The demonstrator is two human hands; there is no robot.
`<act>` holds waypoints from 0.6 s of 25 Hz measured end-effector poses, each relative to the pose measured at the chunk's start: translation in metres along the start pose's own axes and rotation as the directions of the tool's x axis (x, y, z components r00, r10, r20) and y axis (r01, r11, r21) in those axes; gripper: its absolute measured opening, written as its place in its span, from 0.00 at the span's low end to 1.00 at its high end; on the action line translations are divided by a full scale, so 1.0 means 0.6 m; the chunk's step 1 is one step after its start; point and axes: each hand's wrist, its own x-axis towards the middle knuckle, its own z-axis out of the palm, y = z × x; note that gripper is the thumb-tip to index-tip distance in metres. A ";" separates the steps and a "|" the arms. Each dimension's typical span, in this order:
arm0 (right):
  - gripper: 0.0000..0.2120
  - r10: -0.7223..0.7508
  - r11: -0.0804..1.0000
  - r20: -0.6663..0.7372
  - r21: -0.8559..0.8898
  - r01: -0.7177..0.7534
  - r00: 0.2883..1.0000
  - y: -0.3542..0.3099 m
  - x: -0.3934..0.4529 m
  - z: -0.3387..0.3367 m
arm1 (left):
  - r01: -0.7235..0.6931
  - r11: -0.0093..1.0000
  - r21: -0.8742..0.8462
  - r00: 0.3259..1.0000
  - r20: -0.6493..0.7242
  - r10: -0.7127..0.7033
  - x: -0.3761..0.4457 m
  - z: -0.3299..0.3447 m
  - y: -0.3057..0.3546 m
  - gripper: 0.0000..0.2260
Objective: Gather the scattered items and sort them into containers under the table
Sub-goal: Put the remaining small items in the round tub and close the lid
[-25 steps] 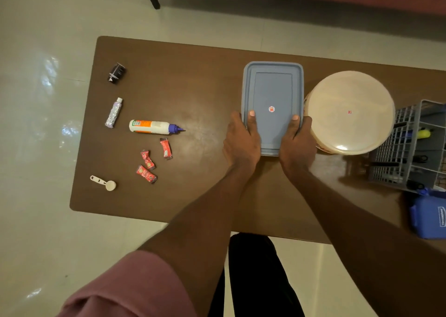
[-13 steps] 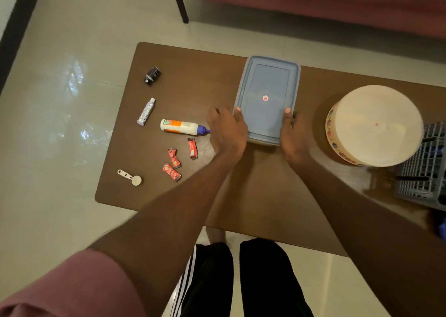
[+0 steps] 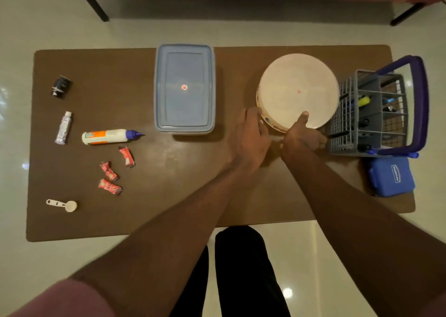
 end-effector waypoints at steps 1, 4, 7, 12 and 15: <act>0.36 -0.009 1.000 0.013 0.010 0.009 1.000 0.005 0.017 0.003 | 0.038 0.999 -0.002 0.999 0.013 -0.038 0.010 0.013 0.004 0.13; 0.26 -0.052 0.998 0.096 -0.039 0.056 0.994 0.034 0.091 0.026 | 0.135 0.991 -0.011 0.990 0.034 -0.134 0.031 0.037 0.013 0.17; 0.23 -0.087 0.993 0.195 -0.058 0.100 0.977 0.033 0.048 -0.019 | 0.243 0.970 -0.016 0.969 0.046 -0.243 0.033 0.050 0.005 0.24; 0.21 -0.267 0.910 0.350 -0.215 0.354 0.898 0.068 -0.014 -0.094 | 0.386 0.921 0.050 0.922 -0.035 -0.384 -0.006 0.047 -0.027 0.30; 0.23 -0.272 0.876 0.407 -0.270 0.399 0.872 0.092 -0.020 -0.115 | 0.412 0.911 0.027 0.911 -0.028 -0.412 -0.062 0.030 -0.058 0.35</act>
